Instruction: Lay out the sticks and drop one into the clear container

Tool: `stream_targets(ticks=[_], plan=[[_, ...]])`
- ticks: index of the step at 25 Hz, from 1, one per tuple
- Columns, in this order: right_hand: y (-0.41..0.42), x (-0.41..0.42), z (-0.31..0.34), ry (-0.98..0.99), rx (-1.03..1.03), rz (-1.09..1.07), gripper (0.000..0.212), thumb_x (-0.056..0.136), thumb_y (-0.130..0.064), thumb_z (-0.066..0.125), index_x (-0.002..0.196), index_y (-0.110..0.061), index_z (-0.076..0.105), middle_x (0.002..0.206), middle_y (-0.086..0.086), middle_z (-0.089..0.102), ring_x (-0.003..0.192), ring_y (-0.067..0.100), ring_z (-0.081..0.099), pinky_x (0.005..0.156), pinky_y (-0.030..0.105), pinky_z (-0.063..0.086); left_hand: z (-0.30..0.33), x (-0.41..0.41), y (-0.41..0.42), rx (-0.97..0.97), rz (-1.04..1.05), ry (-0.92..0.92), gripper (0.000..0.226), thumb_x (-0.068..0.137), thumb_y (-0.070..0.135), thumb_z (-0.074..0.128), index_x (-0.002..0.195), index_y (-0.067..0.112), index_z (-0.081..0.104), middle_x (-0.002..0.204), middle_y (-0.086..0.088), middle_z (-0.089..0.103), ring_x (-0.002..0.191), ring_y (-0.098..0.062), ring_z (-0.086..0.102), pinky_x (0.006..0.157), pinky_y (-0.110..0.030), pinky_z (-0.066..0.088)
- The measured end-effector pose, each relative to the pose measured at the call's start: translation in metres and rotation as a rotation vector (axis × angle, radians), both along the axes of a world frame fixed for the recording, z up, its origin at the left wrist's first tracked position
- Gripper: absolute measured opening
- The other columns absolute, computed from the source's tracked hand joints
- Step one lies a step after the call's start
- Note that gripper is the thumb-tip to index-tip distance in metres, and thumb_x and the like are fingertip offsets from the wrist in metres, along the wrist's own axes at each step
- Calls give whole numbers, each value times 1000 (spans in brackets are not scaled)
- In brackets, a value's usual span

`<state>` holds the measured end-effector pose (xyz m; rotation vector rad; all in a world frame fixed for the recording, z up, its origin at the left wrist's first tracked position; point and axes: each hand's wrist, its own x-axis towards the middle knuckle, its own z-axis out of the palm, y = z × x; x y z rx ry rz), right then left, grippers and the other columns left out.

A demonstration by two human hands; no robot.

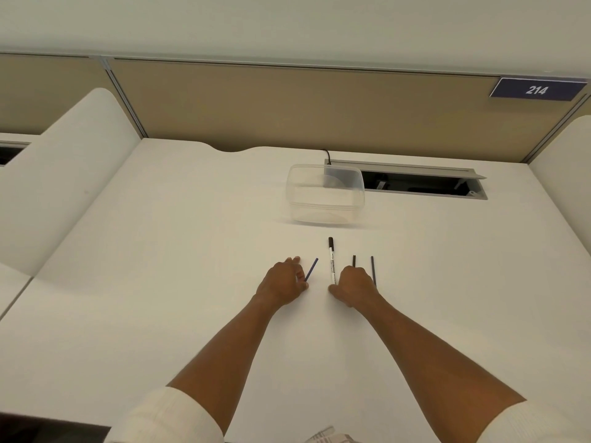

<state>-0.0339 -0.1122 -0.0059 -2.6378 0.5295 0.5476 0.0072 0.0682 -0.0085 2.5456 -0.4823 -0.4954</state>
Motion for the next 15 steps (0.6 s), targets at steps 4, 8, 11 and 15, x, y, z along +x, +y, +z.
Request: stream_targets(ticks=[4, 8, 11, 15], plan=[[0, -2, 0, -6, -15, -18, 39, 82, -42, 62, 61, -18, 40, 79, 9, 66, 79, 28, 68, 58, 27, 44, 0, 0, 1, 3, 3, 3, 12, 84, 22, 68, 91, 13, 68, 155, -3, 36, 144, -14, 32, 108, -30, 34], [-1, -2, 4, -14, 9, -26, 42, 84, -47, 60, 61, -17, 41, 79, 10, 68, 78, 29, 67, 58, 28, 45, 2, -1, 0, 13, 3, -4, 11, 84, 23, 69, 90, 14, 68, 154, -4, 37, 143, -16, 34, 108, -30, 35], [-1, -2, 8, -11, 35, -64, 44, 87, -49, 57, 63, -16, 44, 76, 7, 61, 74, 29, 64, 59, 29, 45, 3, -1, 0, 19, -5, -7, 11, 84, 23, 68, 91, 14, 68, 155, -5, 36, 143, -16, 33, 109, -30, 34], [1, 0, 15, -85, -2, -50, 34, 88, -46, 56, 86, -12, 59, 94, 7, 65, 89, 29, 63, 65, 32, 44, 6, -1, 0, 38, -14, -15, 13, 85, 23, 67, 92, 13, 69, 155, -5, 36, 142, -16, 35, 108, -30, 35]])
